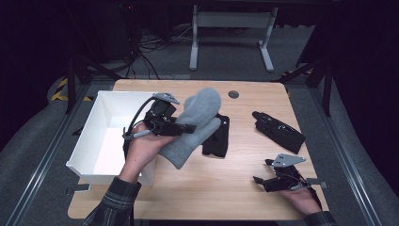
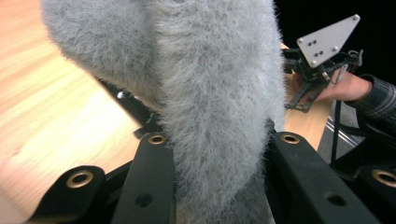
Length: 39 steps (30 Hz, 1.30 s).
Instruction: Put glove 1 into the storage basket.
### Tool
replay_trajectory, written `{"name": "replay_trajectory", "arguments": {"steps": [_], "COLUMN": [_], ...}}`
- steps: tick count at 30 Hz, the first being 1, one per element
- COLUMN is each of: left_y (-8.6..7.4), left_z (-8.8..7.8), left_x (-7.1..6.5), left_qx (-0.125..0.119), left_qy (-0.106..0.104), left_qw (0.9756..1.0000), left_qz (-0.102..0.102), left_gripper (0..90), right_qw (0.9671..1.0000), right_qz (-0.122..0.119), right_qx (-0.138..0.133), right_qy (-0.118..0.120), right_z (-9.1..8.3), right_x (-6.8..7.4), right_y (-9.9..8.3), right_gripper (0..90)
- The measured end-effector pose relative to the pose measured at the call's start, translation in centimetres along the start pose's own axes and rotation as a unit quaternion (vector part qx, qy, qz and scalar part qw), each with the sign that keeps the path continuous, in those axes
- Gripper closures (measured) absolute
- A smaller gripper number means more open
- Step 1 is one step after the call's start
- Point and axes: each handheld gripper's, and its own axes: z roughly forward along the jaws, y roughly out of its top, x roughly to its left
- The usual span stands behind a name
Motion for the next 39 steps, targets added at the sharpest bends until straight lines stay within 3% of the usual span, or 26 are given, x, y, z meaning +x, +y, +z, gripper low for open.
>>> {"name": "replay_trajectory", "arguments": {"steps": [13, 23, 29, 33, 39], "left_y": [-2.0, -4.6, -6.2, -7.5, -9.0], "left_z": [-4.7, -8.8, -9.6, -9.7, -9.0], "left_x": [2.2, 4.5, 5.8, 6.9, 8.5], "left_qx": [-0.028, -0.046, -0.042, -0.042, -0.032], "left_qy": [0.044, 0.086, 0.098, 0.111, 0.122], "left_qw": [0.998, 0.9921, 0.9891, 0.9856, 0.9815], "left_qz": [-0.036, -0.079, -0.101, -0.12, -0.144], "left_gripper": [71.7, 71.7, 71.7, 71.7, 71.7], "right_qw": [1.0, 1.0, 1.0, 1.0, 1.0], "right_qz": [-0.003, -0.003, -0.003, -0.003, -0.003], "right_qx": [0.0, 0.0, 0.0, 0.0, 0.0], "right_qy": [0.003, 0.003, 0.003, 0.003, 0.003], "right_z": [0.0, 0.0, 0.0, 0.0, 0.0], "right_x": [-0.1, -0.1, -0.1, -0.1, -0.1], "right_y": [0.0, 0.0, 0.0, 0.0, 0.0], "right_gripper": [14.5, 14.5, 14.4, 14.5, 14.5]}}
